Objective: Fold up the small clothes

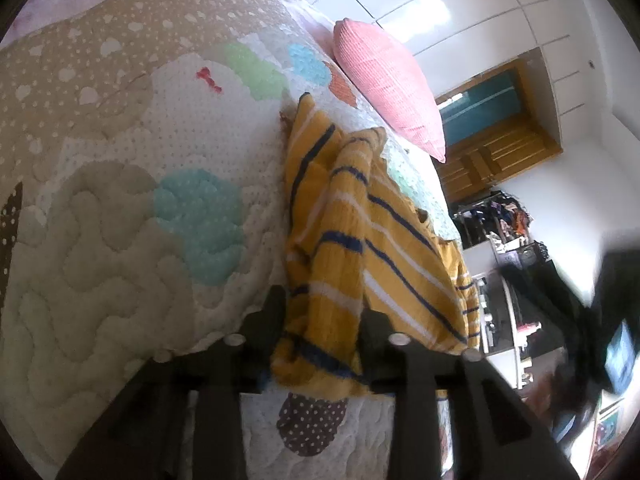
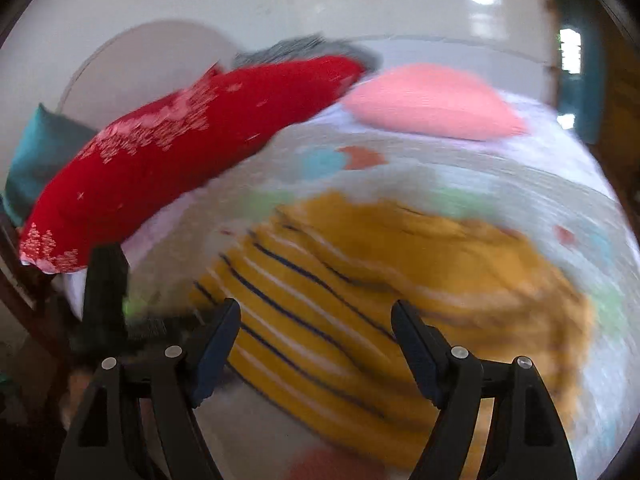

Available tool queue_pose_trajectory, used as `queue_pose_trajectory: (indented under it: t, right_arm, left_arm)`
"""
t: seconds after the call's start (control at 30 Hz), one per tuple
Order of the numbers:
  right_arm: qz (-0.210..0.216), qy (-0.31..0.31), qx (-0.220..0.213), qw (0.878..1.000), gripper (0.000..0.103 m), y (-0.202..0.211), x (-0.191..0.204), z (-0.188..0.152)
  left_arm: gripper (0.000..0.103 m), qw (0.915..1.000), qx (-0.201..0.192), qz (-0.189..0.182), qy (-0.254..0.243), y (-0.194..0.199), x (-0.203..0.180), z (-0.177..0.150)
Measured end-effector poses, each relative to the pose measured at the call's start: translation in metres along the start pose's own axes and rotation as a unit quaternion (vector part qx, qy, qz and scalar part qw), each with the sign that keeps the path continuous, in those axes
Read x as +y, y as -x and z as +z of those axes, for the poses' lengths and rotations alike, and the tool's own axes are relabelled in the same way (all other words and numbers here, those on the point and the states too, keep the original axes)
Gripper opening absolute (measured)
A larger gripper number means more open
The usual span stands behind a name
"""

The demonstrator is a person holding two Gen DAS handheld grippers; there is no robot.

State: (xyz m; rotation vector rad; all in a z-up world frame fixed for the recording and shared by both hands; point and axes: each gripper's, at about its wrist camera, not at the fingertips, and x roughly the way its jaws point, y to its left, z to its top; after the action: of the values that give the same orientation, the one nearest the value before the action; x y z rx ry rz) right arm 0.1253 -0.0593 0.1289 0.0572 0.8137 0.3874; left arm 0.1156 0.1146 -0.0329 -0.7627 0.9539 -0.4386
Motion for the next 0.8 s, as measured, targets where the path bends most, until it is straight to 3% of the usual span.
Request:
queue_pose_trajectory:
  t: [0.13, 0.2, 0.23, 0.27, 0.33, 0.4, 0.47, 0.57, 0.6, 0.73, 0.8]
  right_arm:
    - [-0.019, 0.041, 0.090, 0.995, 0.082, -0.096, 0.044, 0.044]
    - [-0.046, 0.070, 0.135, 0.987, 0.082, -0.135, 0.060, 0.052]
    - [-0.063, 0.087, 0.160, 0.981, 0.082, -0.156, 0.069, 0.054]
    - [-0.073, 0.097, 0.179, 0.976, 0.082, -0.170, 0.073, 0.055]
    - [-0.097, 0.111, 0.215, 0.965, 0.083, -0.190, 0.078, 0.052]
    - [-0.122, 0.123, 0.243, 0.955, 0.083, -0.205, 0.080, 0.045]
    - [-0.136, 0.136, 0.242, 0.951, 0.078, -0.207, 0.087, 0.042]
    - [-0.161, 0.165, 0.223, 0.947, 0.028, -0.195, 0.094, 0.036]
    - [-0.157, 0.165, 0.213, 0.950, 0.015, -0.186, 0.092, 0.035]
    - [-0.132, 0.127, 0.151, 0.972, 0.010, -0.131, 0.070, 0.035]
    - [-0.120, 0.094, 0.110, 0.982, 0.010, -0.093, 0.045, 0.037]
  left_arm:
    - [0.049, 0.9999, -0.004, -0.012, -0.009, 0.002, -0.003, -0.004]
    - [0.048, 0.9997, -0.009, -0.001, -0.023, -0.001, -0.009, -0.005]
    - [0.046, 0.9996, -0.010, 0.002, -0.028, -0.002, -0.010, -0.006]
    - [0.034, 0.9995, -0.011, 0.002, -0.030, -0.003, -0.011, -0.008]
    - [0.023, 0.9997, -0.007, -0.001, -0.023, -0.005, -0.010, -0.010]
    - [0.022, 0.9998, -0.009, -0.005, -0.014, -0.003, -0.007, -0.010]
    - [0.022, 0.9998, -0.011, -0.003, -0.013, 0.001, -0.009, -0.013]
    - [0.022, 0.9996, -0.017, 0.011, -0.022, 0.009, -0.020, -0.018]
    - [0.022, 0.9994, -0.018, 0.013, -0.026, 0.014, -0.026, -0.020]
    - [0.024, 0.9981, -0.029, -0.006, -0.054, 0.048, -0.063, -0.029]
    - [0.034, 0.9952, -0.048, -0.023, -0.082, 0.074, -0.087, -0.038]
